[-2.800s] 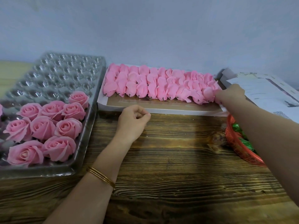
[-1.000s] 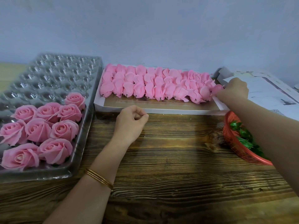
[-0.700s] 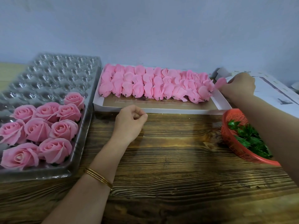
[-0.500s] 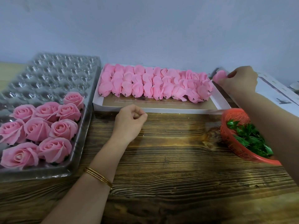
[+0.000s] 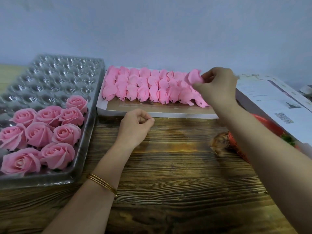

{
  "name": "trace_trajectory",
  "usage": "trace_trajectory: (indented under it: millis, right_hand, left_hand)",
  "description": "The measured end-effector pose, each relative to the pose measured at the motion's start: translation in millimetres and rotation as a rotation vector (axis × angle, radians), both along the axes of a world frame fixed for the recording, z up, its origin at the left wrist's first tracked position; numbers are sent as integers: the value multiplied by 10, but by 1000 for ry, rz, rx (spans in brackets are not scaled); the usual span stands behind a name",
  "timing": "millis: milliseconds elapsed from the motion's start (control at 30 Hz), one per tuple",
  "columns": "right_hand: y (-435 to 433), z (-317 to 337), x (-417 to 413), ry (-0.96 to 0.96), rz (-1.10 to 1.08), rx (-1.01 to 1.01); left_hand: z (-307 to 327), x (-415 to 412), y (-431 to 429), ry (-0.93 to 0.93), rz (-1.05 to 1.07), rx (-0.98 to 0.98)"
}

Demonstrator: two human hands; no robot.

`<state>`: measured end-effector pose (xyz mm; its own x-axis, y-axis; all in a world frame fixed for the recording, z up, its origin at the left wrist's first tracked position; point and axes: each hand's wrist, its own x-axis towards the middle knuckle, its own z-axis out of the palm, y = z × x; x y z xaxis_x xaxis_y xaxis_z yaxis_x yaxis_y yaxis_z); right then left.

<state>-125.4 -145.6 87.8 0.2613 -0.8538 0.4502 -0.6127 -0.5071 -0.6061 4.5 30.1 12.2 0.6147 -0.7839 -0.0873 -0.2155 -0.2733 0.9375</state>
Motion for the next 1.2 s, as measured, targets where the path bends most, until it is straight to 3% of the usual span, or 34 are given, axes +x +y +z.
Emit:
trace_trajectory:
  millis: [133, 233, 367, 567, 900, 1200]
  right_hand:
    - [294, -162, 108, -73, 75, 63]
    - [537, -289, 155, -125, 124, 123]
    - [844, -433, 223, -354, 240, 315]
    - [1092, -599, 277, -694, 379, 603]
    - [1119, -784, 202, -833, 487, 807]
    - [1115, -718, 158, -959, 610, 1112]
  left_hand:
    - [3, -3, 4, 69, -4, -39]
    - [28, -6, 8, 237, -25, -118]
    - [62, 7, 14, 608, -143, -226]
    - [52, -28, 37, 836, -301, -402]
    - [49, -126, -1, 855, -263, -398]
    - [-16, -102, -37, 858, -253, -409]
